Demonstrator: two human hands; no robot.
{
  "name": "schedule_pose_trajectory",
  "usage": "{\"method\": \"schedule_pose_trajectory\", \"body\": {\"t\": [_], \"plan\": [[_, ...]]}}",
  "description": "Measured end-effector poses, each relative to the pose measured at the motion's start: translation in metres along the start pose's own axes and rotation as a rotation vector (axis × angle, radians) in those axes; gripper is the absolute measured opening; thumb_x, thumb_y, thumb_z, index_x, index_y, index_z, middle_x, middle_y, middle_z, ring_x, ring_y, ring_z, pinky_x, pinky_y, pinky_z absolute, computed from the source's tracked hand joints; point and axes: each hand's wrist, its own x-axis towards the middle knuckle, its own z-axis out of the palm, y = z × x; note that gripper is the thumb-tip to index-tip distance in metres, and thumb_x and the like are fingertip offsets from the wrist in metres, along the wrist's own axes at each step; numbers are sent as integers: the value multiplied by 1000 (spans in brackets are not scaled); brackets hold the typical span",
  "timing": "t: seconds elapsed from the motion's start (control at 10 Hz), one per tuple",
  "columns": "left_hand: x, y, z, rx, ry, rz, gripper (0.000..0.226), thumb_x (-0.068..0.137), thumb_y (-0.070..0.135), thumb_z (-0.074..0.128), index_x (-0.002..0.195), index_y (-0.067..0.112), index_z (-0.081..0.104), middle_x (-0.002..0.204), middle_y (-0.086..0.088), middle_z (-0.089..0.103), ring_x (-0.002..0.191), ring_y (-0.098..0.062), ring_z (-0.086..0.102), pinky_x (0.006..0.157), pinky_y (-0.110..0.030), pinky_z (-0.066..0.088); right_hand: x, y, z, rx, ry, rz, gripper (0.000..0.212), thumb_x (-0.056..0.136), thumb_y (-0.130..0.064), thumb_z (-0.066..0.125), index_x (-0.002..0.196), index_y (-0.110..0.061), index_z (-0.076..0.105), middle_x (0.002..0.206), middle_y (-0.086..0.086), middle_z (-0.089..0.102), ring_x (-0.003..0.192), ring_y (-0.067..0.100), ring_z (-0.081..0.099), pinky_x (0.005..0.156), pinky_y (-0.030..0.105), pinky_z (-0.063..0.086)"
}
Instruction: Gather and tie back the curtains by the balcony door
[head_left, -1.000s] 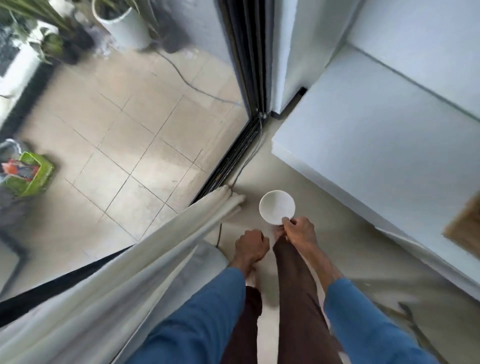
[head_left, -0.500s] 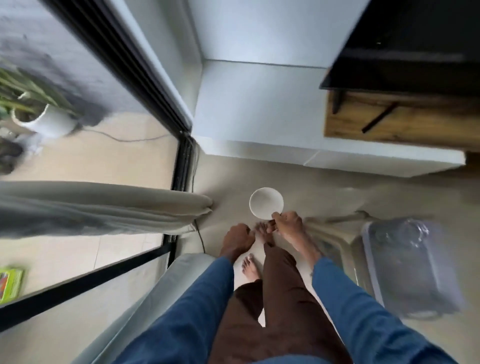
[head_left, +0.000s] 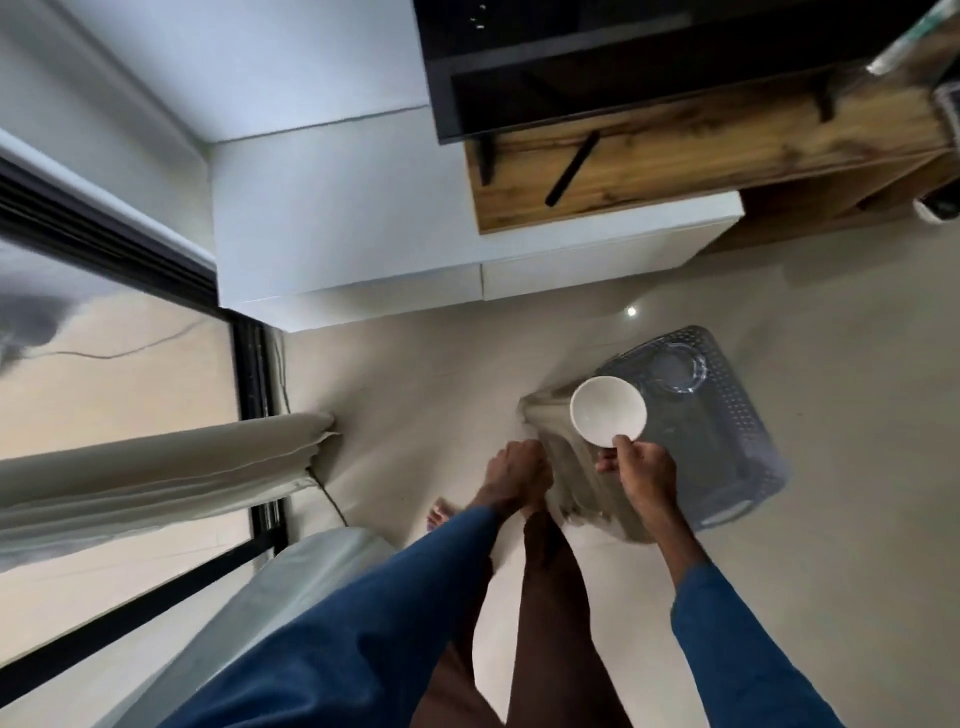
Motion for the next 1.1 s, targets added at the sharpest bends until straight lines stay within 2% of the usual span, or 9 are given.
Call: {"method": "schedule_pose_trajectory", "body": {"t": [0.2, 0.3, 0.4, 0.5, 0.6, 0.8, 0.9, 1.0, 1.1], "plan": [[52, 70, 50, 11, -11, 32, 29, 95, 26, 47, 119, 11, 54, 120, -16, 62, 108, -36, 60, 77, -38, 43, 69, 59, -41, 95, 95, 111, 42, 94, -27, 50, 63, -12, 74, 53, -1, 70, 71, 16, 72, 79, 35, 51], [72, 93, 66, 18, 1, 50, 37, 97, 21, 48, 130, 5, 48, 129, -18, 56, 117, -37, 55, 89, -43, 45, 92, 82, -43, 97, 97, 173, 42, 95, -27, 49, 66, -10, 73, 56, 3, 71, 70, 17, 72, 77, 33, 50], [86, 106, 83, 50, 21, 48, 36, 95, 19, 50, 128, 5, 49, 127, -19, 56, 117, -37, 55, 89, -44, 46, 107, 101, -38, 113, 66, 222, 42, 95, -27, 48, 65, -10, 72, 58, 4, 72, 68, 17, 73, 73, 32, 51], [92, 112, 95, 57, 36, 49, 38, 91, 17, 54, 127, 6, 50, 124, -19, 57, 114, -37, 56, 87, -45, 48, 121, 112, -31, 99, 43, 265, 41, 94, -26, 48, 64, -9, 71, 52, 3, 69, 65, 17, 71, 62, 28, 48], [94, 112, 100, 99, 75, 62, 40, 89, 20, 55, 127, 12, 49, 121, -15, 59, 112, -35, 57, 83, -45, 51, 131, 113, -25, 80, 14, 299, 36, 92, -23, 49, 64, -10, 68, 46, 1, 66, 63, 20, 71, 61, 30, 51], [91, 109, 101, 109, 87, 80, 43, 91, 14, 54, 133, 7, 46, 124, -18, 56, 112, -37, 55, 84, -47, 48, 148, 125, -16, 10, -39, 325, 28, 89, -24, 50, 85, -5, 69, 51, 5, 69, 53, 21, 59, 49, 28, 42], [87, 107, 99, 82, 91, 73, 41, 93, 15, 53, 132, 6, 47, 124, -18, 58, 111, -36, 56, 82, -43, 46, 149, 127, -13, 28, -50, 318, 42, 97, -35, 49, 80, -2, 67, 66, 15, 72, 51, 26, 58, 47, 30, 44], [82, 102, 94, 51, 82, 41, 31, 92, 10, 52, 123, 5, 54, 120, -17, 62, 108, -35, 60, 77, -38, 46, 146, 118, -14, 37, -55, 323, 45, 102, -36, 44, 72, -5, 60, 68, 17, 70, 45, 21, 50, 41, 26, 36], [77, 88, 96, 61, 26, -31, 32, 89, 11, 52, 121, 7, 57, 121, -16, 61, 111, -35, 59, 85, -42, 49, 135, 112, -16, 4, -38, 352, 35, 101, -33, 45, 91, -4, 62, 67, 13, 69, 37, 14, 49, 36, 22, 33]]}}
